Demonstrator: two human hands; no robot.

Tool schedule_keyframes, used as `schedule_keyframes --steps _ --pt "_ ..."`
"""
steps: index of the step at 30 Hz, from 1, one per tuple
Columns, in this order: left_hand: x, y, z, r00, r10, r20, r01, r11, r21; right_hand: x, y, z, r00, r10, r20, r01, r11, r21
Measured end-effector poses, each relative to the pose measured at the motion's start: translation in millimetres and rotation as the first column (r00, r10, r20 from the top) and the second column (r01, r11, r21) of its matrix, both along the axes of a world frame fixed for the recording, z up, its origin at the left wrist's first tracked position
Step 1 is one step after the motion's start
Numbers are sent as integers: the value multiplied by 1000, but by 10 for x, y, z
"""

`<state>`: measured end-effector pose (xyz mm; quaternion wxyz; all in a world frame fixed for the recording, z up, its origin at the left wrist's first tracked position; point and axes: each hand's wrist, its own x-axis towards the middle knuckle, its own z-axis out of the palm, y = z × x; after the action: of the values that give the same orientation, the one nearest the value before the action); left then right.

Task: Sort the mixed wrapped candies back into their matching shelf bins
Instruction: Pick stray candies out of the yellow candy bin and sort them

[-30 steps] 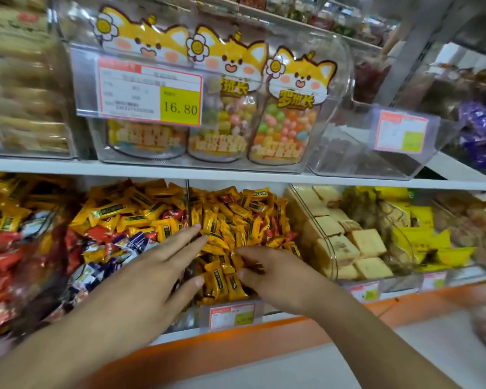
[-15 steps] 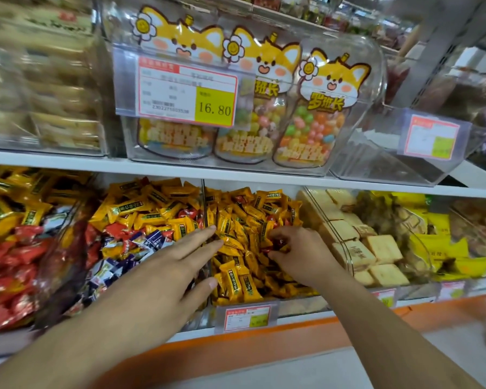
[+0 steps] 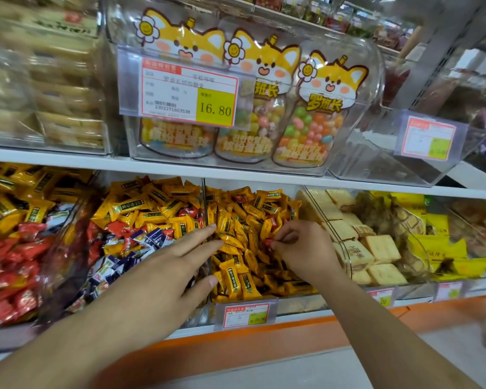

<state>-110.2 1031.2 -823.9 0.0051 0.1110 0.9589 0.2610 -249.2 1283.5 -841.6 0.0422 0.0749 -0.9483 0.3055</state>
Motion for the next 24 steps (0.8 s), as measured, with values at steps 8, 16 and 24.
schedule_keyframes --steps 8,16,24 --pt "-5 -16 46 999 46 -18 -44 994 105 282 -38 468 991 29 129 33 893 -449" --pt "147 -106 401 968 172 182 -250 697 673 831 -646 705 900 417 124 -269 757 -595" --pt "381 -828 384 902 411 133 -427 803 415 1039 -1286 604 908 408 93 -353 866 -355"
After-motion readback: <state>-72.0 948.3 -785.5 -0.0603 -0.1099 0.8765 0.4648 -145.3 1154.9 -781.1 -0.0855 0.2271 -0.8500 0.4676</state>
